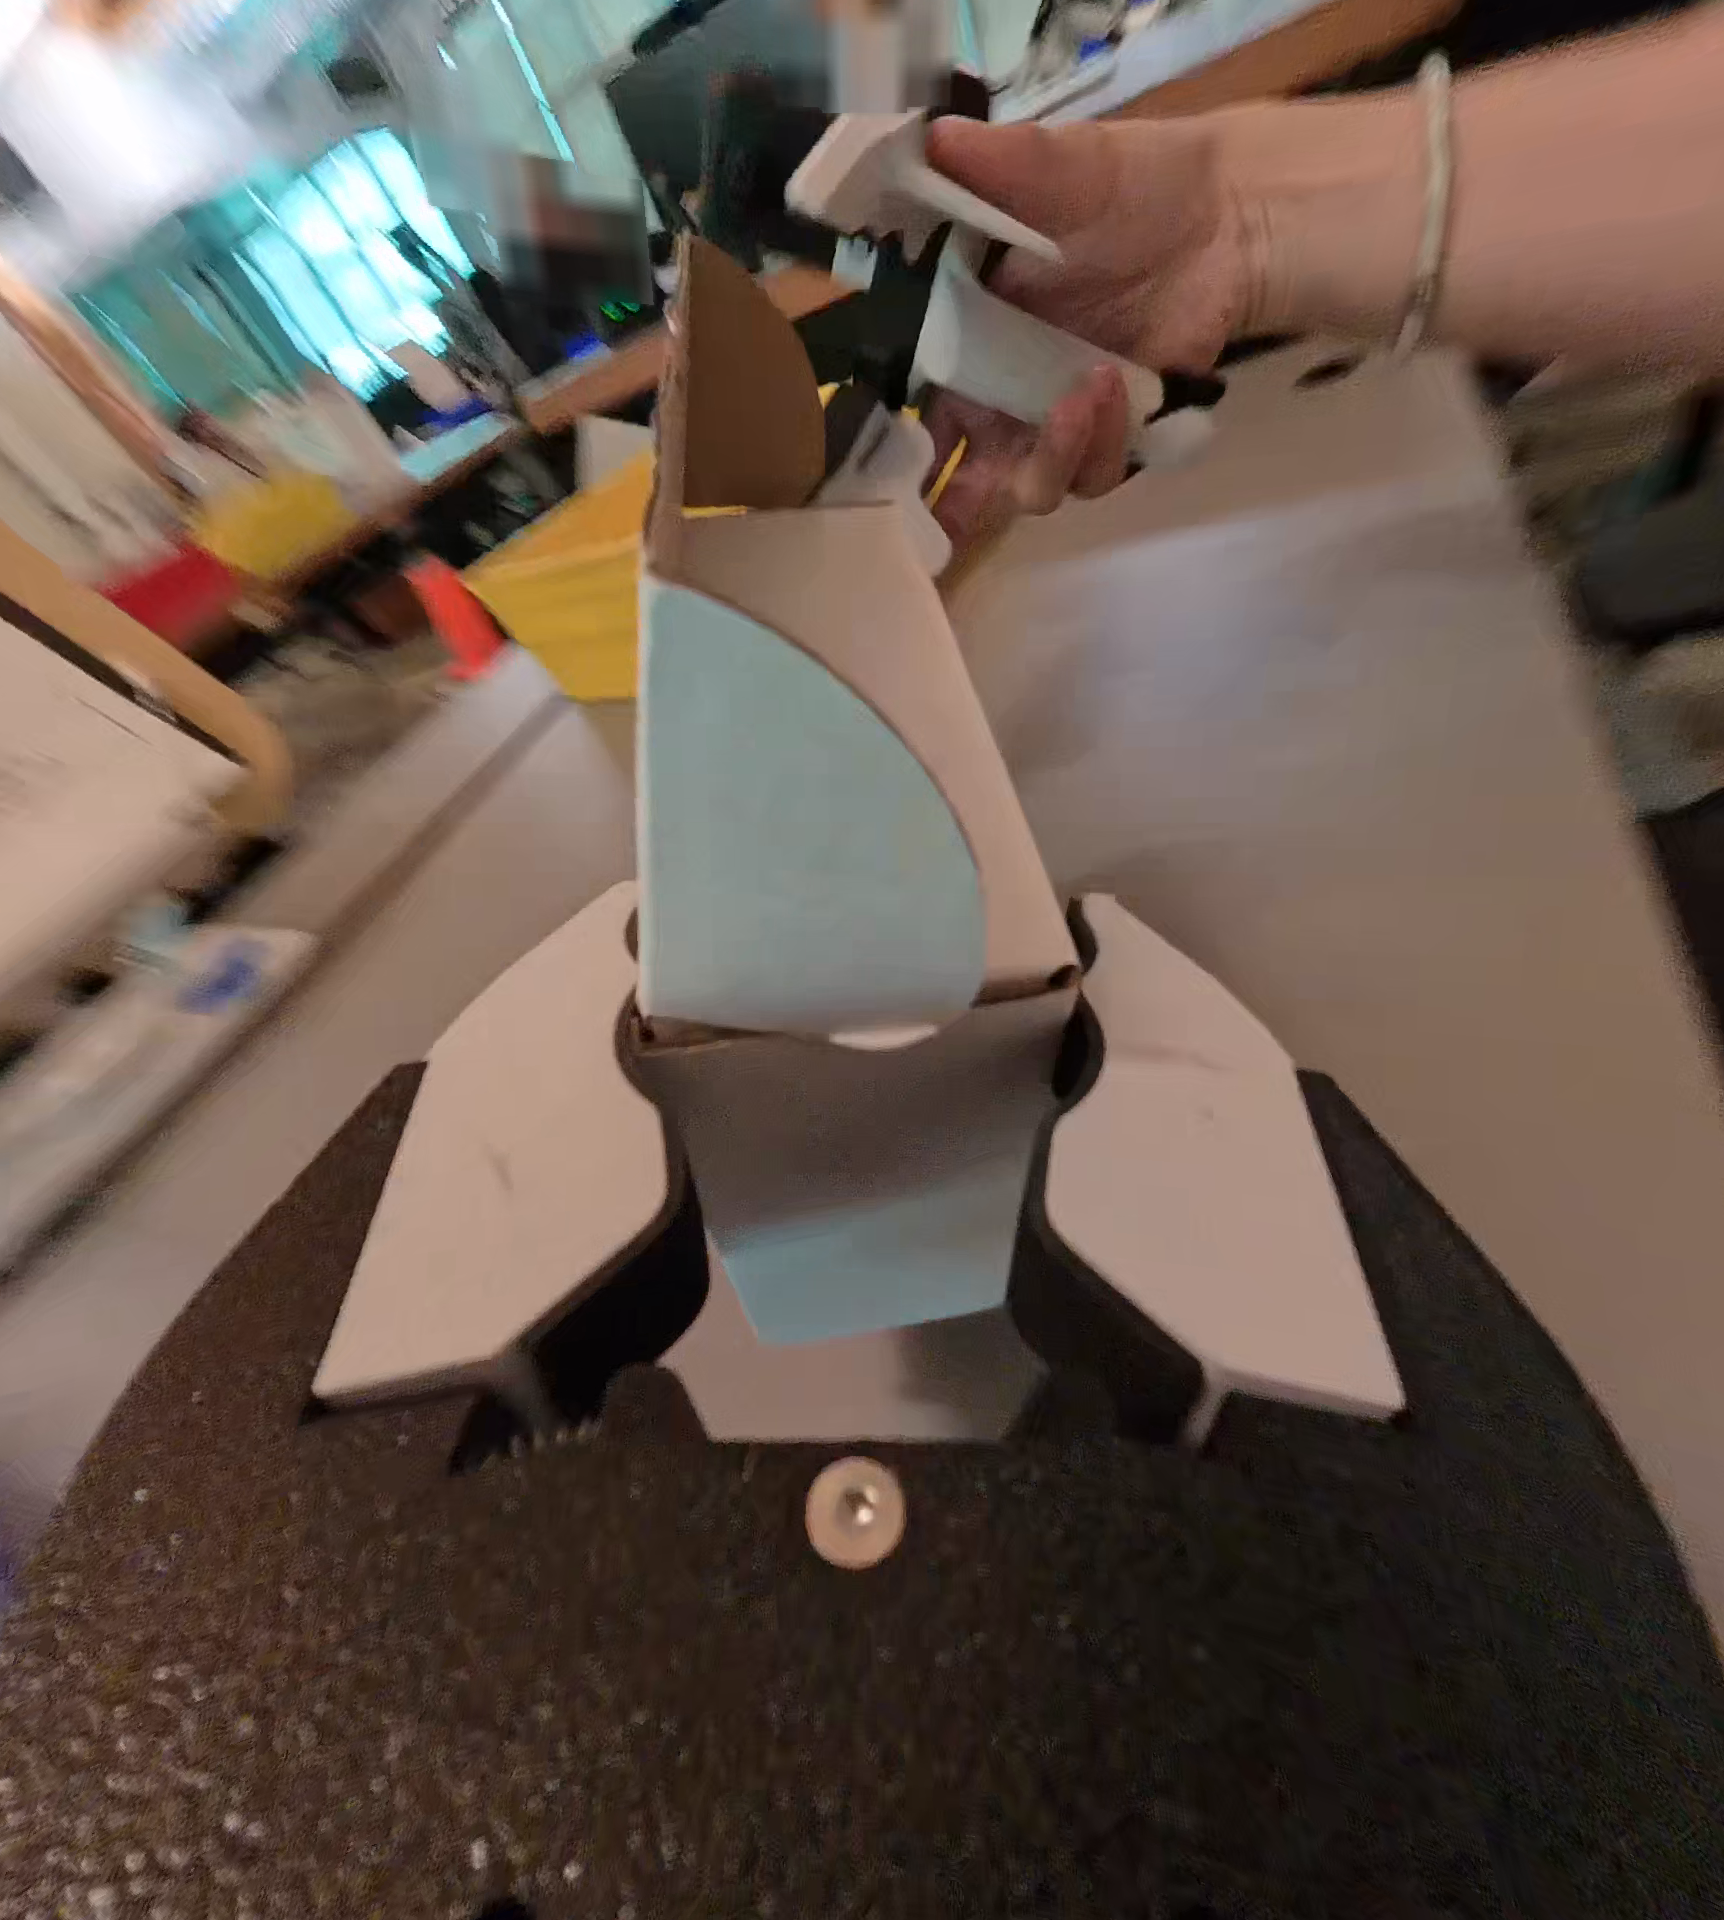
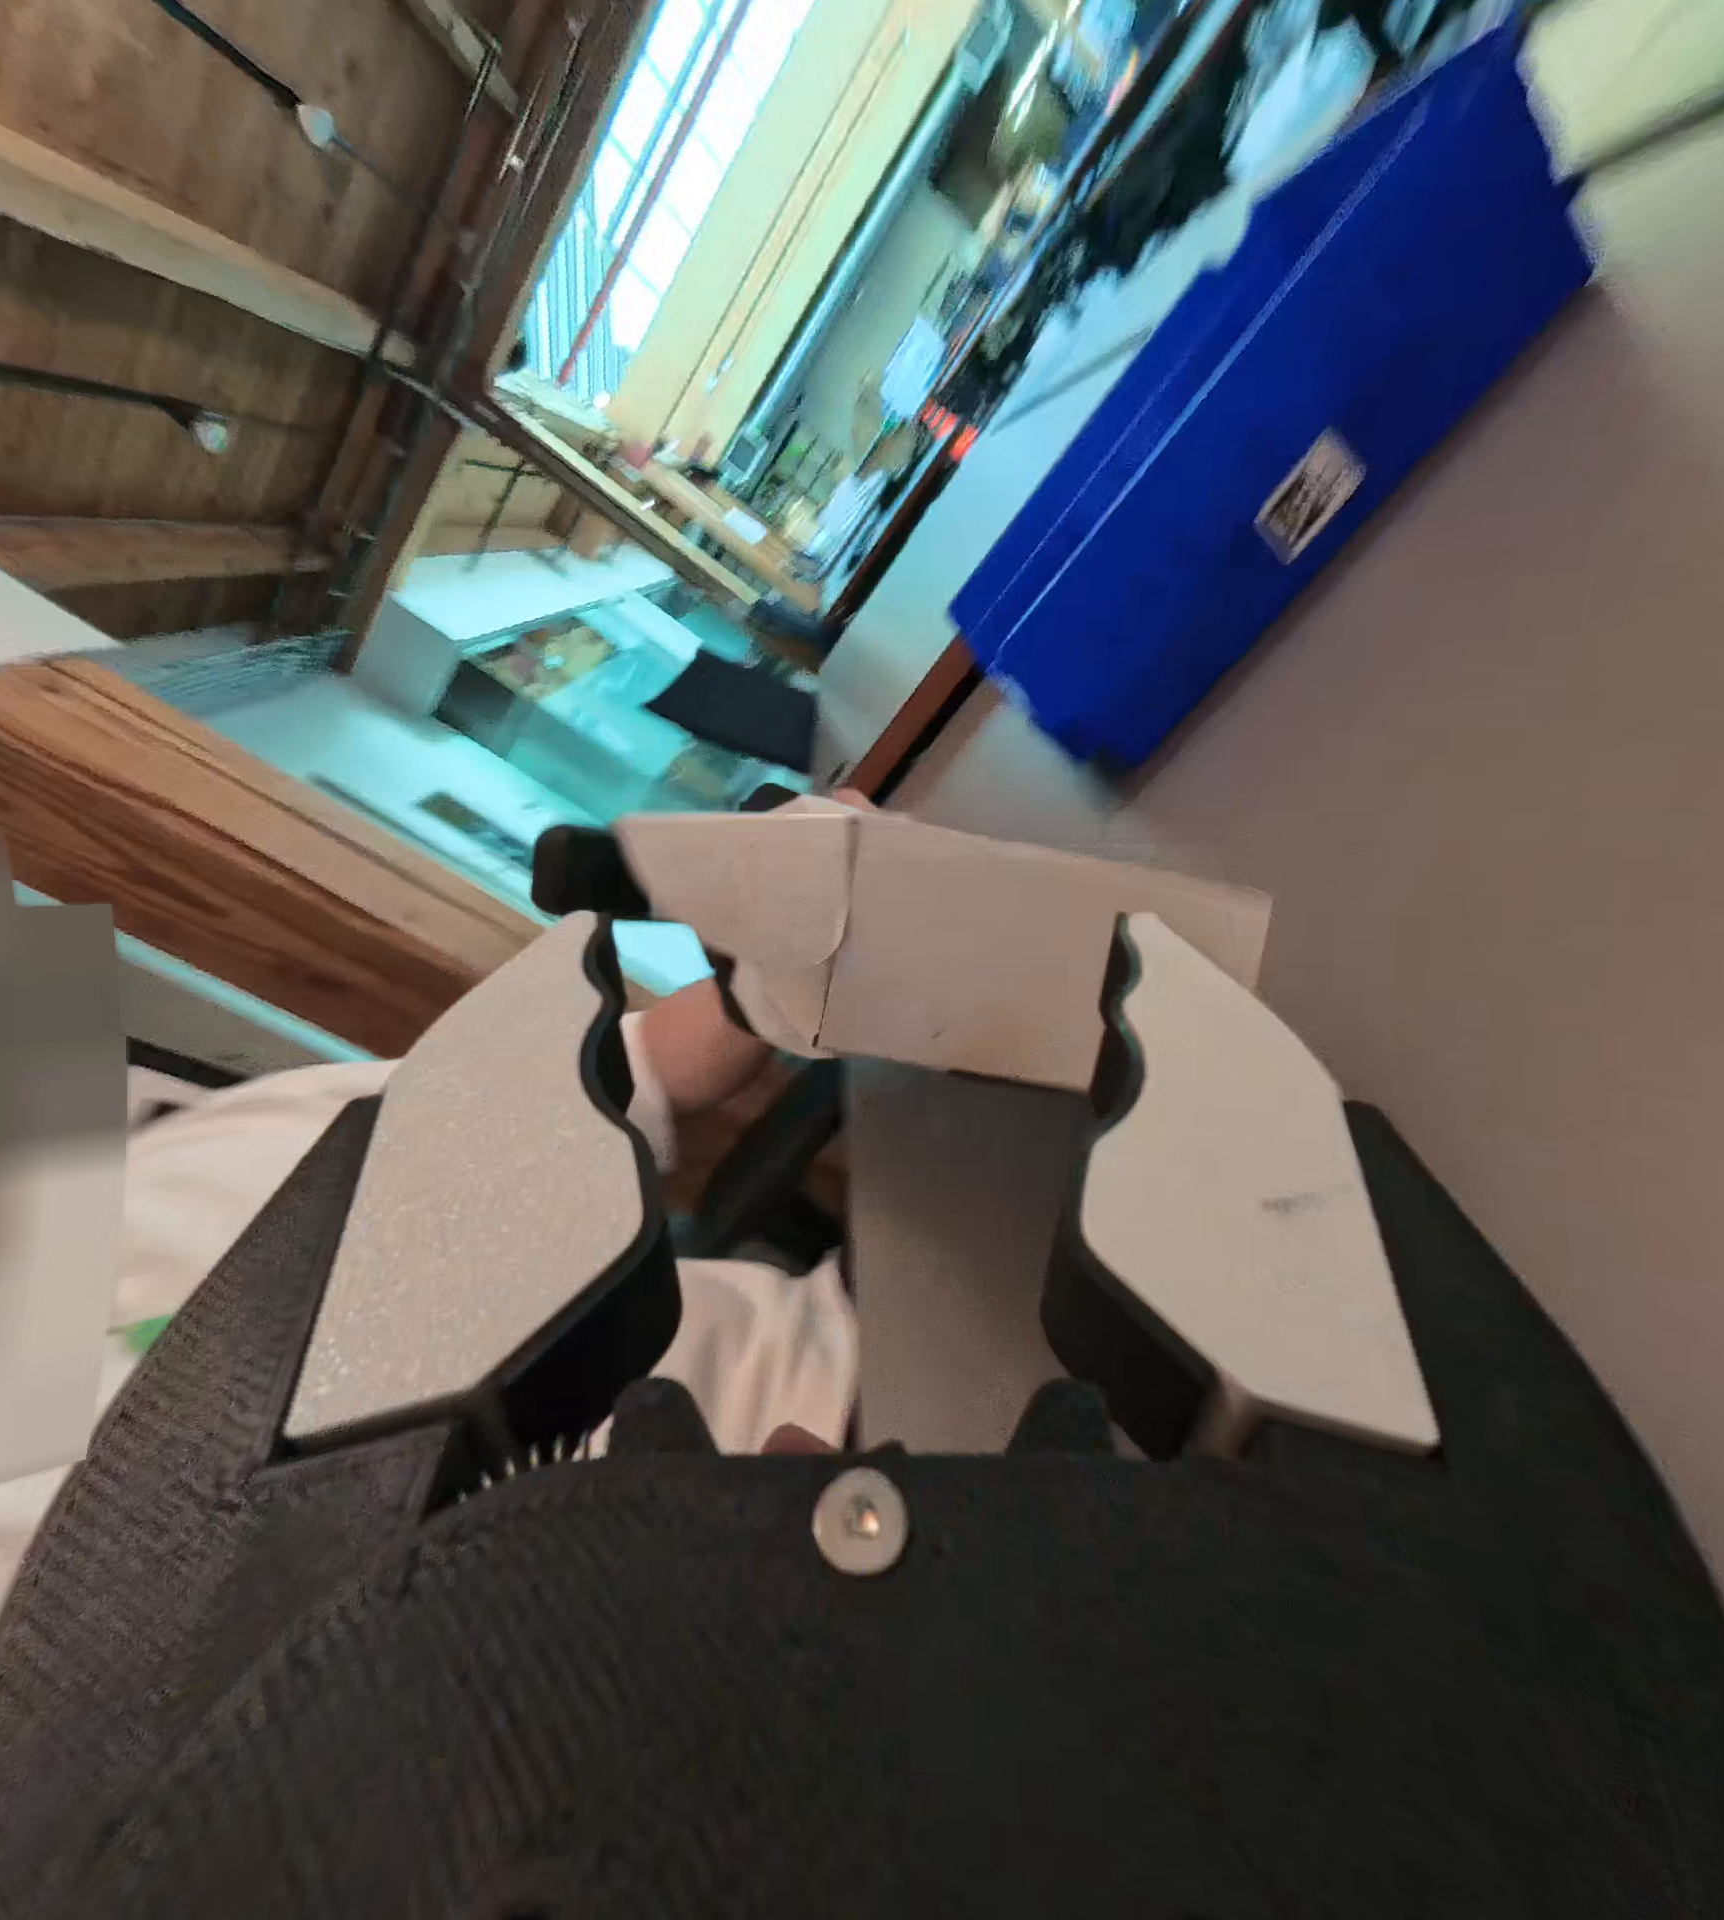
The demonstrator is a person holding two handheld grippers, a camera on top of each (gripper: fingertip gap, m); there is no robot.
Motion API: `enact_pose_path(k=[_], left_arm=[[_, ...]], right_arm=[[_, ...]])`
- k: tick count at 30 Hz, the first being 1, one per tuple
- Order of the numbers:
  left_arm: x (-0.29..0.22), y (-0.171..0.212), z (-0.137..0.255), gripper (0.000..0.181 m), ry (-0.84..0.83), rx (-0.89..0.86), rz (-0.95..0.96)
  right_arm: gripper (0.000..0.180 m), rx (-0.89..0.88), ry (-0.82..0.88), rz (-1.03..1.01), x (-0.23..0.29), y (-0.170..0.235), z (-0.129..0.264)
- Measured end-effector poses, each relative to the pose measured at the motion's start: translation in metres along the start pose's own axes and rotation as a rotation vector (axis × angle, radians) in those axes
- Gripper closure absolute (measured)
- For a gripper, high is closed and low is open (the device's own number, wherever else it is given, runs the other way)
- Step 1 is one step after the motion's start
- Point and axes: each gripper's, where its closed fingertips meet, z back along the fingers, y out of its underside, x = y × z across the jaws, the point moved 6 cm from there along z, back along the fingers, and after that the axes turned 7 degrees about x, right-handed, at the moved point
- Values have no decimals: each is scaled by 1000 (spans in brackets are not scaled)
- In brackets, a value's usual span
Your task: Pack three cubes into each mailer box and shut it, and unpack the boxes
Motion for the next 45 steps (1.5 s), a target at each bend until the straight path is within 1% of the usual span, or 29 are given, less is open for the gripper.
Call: enact_pose_path(k=[1, 2, 4, 5, 7, 9, 11, 12, 16, 17, 19, 21, 22, 23, 24, 27, 29, 30, 32, 33, 35, 36, 38, 39, 42, 45], left_arm=[[3, 5, -3, 109, 76, 5, 86], [5, 10, -7, 109, 134, 20, 126], [7, 23, -16, 109, 179, 67, 124], [8, 27, -19, 109, 207, 71, 126], [10, 30, -23, 109, 256, 55, 161], [15, 32, -26, 109, 282, 59, 193], [20, 33, -28, 109, 299, 65, 215], [21, 34, -29, 109, 302, 65, 220], [26, 35, -29, 108, 273, 70, 226], [26, 35, -29, 108, 268, 72, 218], [26, 35, -28, 107, 259, 72, 194], [26, 35, -27, 107, 254, 78, 181], [26, 35, -27, 107, 250, 83, 180], [26, 35, -27, 107, 244, 91, 181], [27, 36, -26, 107, 229, 97, 186], [36, 39, -20, 102, 124, 139, 226], [42, 37, -8, 92, 46, 153, 274], [44, 33, 0, 92, 1, 143, 295], [45, 21, 18, 98, -99, 105, 309], [43, 13, 26, 107, -130, 81, 313], [37, 1, 38, 131, -175, 64, 333], [35, -3, 41, 140, -210, 84, 340], [33, -7, 44, 163, -266, 147, 339], [32, -7, 44, 168, -289, 182, 350], [31, -4, 36, 170, -329, 269, 390], [35, -6, 34, 175, -396, 276, 453]], right_arm=[[95, -30, 76, 71, 3, 0, 8], [92, -48, 170, 127, 4, 3, 14], [88, -43, 313, 222, 5, 13, 15], [91, -21, 359, 259, 7, 20, 13], [102, 13, 456, 337, 7, 32, 8], [109, -3, 551, 442, 8, 37, 3], [126, -28, 654, 547, 8, 38, -1], [129, -43, 697, 598, 9, 38, -3], [152, -91, 797, 754, 11, 31, -14], [155, -82, 812, 766, 9, 30, -17], [145, -36, 820, 747, 2, 27, -24], [144, -33, 796, 733, -2, 24, -31], [149, -38, 790, 730, -2, 22, -33], [169, -37, 790, 730, -2, 20, -34], [175, -36, 798, 731, -2, 18, -35], [177, -45, 882, 755, 0, 15, -34], [177, -44, 911, 745, 0, 16, -36], [178, -54, 925, 732, 0, 16, -37], [178, -57, 946, 714, 0, 18, -39], [178, -58, 950, 714, 0, 18, -40], [178, -71, 963, 707, 2, 19, -42], [178, -75, 970, 698, 3, 20, -43], [178, -89, 986, 686, 6, 21, -45], [178, -98, 989, 681, 7, 21, -46], [178, -118, 991, 679, 9, 22, -49], [177, -104, 1024, 660, 9, 25, -48]])
